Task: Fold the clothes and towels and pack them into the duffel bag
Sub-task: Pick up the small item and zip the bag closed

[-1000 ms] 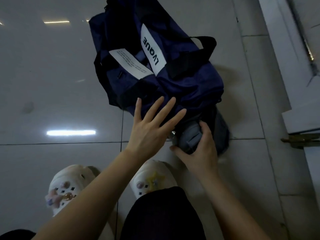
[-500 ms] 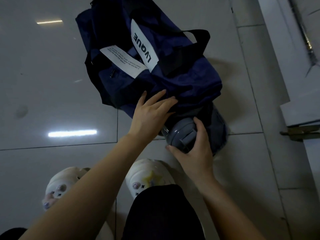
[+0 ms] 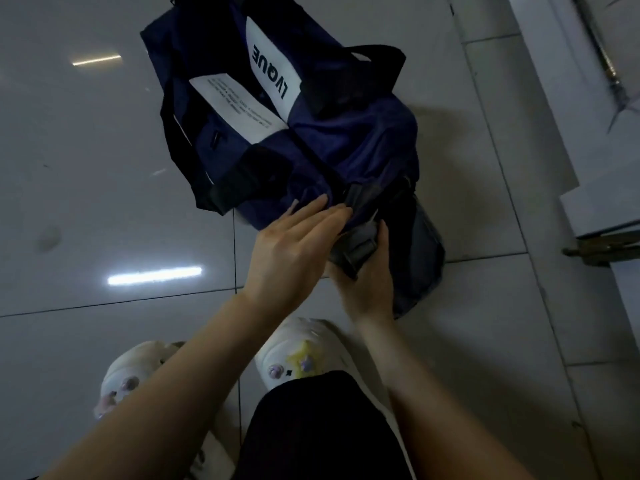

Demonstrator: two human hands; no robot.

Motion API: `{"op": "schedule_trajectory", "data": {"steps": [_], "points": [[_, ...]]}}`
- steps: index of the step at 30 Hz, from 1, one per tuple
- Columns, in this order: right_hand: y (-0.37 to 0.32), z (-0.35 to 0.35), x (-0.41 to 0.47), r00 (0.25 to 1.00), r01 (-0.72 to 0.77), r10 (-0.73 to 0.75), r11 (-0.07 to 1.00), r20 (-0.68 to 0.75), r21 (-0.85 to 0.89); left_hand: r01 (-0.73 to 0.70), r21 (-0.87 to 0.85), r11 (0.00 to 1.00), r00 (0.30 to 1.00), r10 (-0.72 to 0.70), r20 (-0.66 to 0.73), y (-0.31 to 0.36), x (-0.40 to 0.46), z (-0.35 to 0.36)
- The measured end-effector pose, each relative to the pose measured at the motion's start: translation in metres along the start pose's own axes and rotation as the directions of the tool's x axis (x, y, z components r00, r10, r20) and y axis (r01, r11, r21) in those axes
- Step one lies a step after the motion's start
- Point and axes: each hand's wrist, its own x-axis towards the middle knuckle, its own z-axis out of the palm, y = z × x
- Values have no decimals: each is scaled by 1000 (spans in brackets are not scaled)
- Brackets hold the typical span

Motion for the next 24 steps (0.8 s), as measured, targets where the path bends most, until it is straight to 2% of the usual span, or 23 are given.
{"op": "schedule_trajectory", "data": {"steps": [3, 5, 7, 10, 13, 16, 18, 20, 22, 24], "points": [[4, -7, 5, 999, -43, 43, 999, 2, -19, 78, -24, 997, 997, -78, 13, 0, 1, -4], [-2, -5, 3, 999, -47, 47, 996, -8, 70, 168, -85, 982, 985, -171, -31, 1, 11, -8], [-16, 1, -3, 996, 12, -3, 995, -91, 100, 227, -150, 962, 967, -241, -84, 6, 26, -13], [-44, 13, -5, 975, 84, -62, 992, -213, 95, 226, -209, 951, 961, -253, -112, 25, 39, -16], [-54, 18, 11, 988, 22, 5, 984, -153, 179, 220, -209, 953, 963, -246, -107, 26, 43, -17], [-42, 7, 17, 999, 15, -11, 997, -51, 71, 259, -222, 940, 957, -281, -75, 16, 45, -22], [-38, 3, 12, 993, 50, -62, 993, -102, -109, 326, -267, 907, 930, -358, -81, 16, 47, -27], [-37, 3, 2, 973, 99, -137, 975, -184, -201, 393, -321, 862, 892, -442, -97, 19, 50, -30], [-40, 1, -1, 977, 89, -115, 985, -181, -148, 418, -331, 846, 880, -468, -85, 27, 49, -29], [-43, 1, 6, 987, -47, 55, 997, -154, 57, 409, -319, 855, 894, -445, -47, 39, 42, -26]]}}
